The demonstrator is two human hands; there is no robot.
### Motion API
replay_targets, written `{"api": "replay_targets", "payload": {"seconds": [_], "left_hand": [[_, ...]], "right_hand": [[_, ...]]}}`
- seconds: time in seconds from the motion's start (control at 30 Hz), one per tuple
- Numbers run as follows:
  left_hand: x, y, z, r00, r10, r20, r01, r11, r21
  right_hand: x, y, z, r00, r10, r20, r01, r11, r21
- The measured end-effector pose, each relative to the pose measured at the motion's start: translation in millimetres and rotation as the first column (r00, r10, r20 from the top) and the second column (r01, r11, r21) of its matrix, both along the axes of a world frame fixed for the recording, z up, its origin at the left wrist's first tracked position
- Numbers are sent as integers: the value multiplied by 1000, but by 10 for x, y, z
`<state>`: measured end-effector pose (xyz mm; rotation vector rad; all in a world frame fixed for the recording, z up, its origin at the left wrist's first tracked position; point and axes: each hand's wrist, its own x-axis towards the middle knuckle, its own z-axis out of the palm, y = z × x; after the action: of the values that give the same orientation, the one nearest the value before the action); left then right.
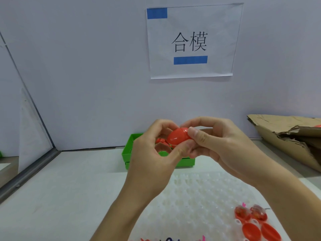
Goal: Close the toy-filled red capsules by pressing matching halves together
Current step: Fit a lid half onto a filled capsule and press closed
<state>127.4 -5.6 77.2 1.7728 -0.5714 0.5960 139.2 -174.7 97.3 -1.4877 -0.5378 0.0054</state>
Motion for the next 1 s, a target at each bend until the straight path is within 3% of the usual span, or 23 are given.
{"api": "replay_targets", "payload": {"seconds": [0.4,0.8,1.0], "left_hand": [[61,42,-10,1000,-16,-2,16,997,-77],[85,21,-49,997,48,63,-49,999,20],[69,20,-65,985,91,150,-114,982,153]], "right_hand": [[38,65,-77,998,-63,-12,63,997,32],[30,179,-140,986,-163,-38,163,987,2],[35,224,-195,982,-180,-58,181,983,12]]}}
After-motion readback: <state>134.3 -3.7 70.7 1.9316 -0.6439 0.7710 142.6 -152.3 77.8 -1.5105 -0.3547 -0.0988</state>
